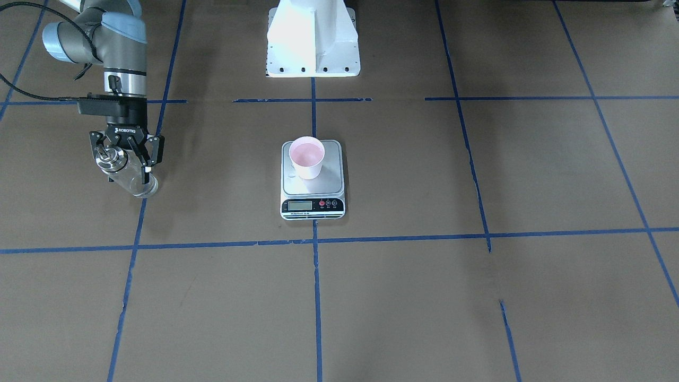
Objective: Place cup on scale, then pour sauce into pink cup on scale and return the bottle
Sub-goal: 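Lower the bottle onto the table with the right gripper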
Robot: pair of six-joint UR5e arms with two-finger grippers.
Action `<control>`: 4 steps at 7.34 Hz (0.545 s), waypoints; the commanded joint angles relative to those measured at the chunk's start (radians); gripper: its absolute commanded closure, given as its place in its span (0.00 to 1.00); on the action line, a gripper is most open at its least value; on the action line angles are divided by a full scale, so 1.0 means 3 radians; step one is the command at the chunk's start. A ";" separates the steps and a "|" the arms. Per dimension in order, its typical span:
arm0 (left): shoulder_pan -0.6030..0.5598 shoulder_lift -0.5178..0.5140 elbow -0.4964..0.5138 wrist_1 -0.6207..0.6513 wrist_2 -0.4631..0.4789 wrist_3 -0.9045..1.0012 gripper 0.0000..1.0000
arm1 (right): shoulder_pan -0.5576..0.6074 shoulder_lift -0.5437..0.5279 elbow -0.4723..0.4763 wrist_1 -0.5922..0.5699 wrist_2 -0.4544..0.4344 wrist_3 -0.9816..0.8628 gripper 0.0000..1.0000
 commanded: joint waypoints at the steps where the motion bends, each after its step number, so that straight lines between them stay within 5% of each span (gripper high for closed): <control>1: 0.0000 -0.0005 -0.0002 0.0000 -0.0004 -0.0005 0.00 | 0.0004 -0.0007 -0.0004 0.0000 -0.0007 -0.0018 0.81; 4: 0.0000 -0.0005 -0.0007 0.0000 -0.0004 -0.0005 0.00 | 0.0004 -0.0022 0.0001 0.0000 0.0003 -0.0028 0.75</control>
